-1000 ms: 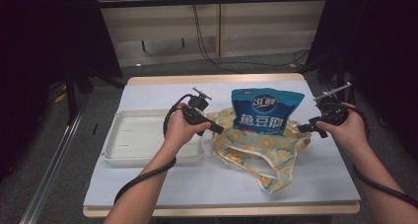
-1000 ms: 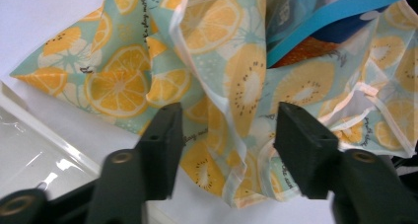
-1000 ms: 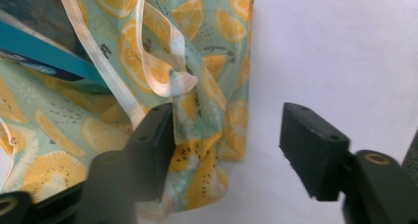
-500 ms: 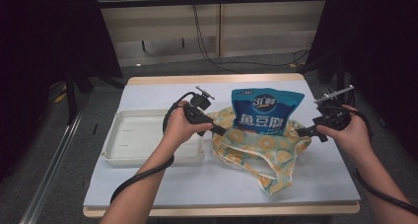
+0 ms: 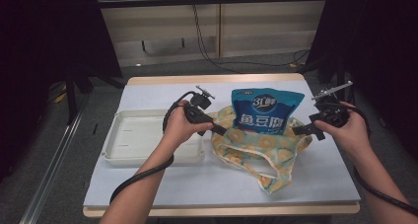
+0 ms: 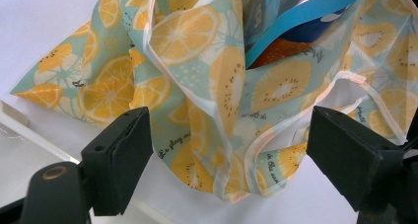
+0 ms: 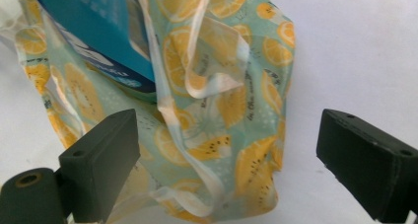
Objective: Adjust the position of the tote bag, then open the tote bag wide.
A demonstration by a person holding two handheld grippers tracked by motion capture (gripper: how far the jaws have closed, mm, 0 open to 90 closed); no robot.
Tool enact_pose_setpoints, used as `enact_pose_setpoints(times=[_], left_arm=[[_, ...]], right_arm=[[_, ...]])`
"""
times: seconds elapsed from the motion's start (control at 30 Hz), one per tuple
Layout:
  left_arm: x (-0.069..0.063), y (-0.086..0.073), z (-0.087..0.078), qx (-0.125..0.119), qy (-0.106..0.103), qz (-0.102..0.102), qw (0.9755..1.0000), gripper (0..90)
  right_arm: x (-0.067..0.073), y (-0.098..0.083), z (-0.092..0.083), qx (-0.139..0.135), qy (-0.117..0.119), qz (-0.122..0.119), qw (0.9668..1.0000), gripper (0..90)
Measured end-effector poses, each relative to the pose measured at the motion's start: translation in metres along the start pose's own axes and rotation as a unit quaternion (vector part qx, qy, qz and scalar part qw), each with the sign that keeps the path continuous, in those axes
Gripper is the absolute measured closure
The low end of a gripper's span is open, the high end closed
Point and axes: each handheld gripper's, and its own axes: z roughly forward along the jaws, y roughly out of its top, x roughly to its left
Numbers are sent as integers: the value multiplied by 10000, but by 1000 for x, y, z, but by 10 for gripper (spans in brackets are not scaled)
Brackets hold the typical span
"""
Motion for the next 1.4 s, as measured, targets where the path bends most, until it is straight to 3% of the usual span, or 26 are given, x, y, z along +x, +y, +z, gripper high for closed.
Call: enact_pose_setpoints(times=[0.27,0.43,0.67,0.73,1.07,1.27,1.4], left_arm=[[-1,-1,-2,3,33,-3,10000,170],[-1,0,-4,59,-7,33,10000,166],[-1,-1,-4,35,37,84,10000,156],[-2,-1,-5,17,41,42,10000,153],[-5,4,-11,70,86,207,9997,136],[-9,8,-15,99,73,194,9997,122],[-11,12,-18,95,119,234,9996,120]], right_arm=[[9,2,-5,27,7,-160,9999,87],[16,4,-15,20,-201,-330,9992,74],[20,-2,-17,191,-49,-369,9991,68],[20,-4,-17,245,-108,-432,9987,66],[25,-17,-19,270,-142,-298,9991,62],[23,-25,-18,259,-145,-280,9992,62],[23,-29,-15,184,-12,-237,9995,62]])
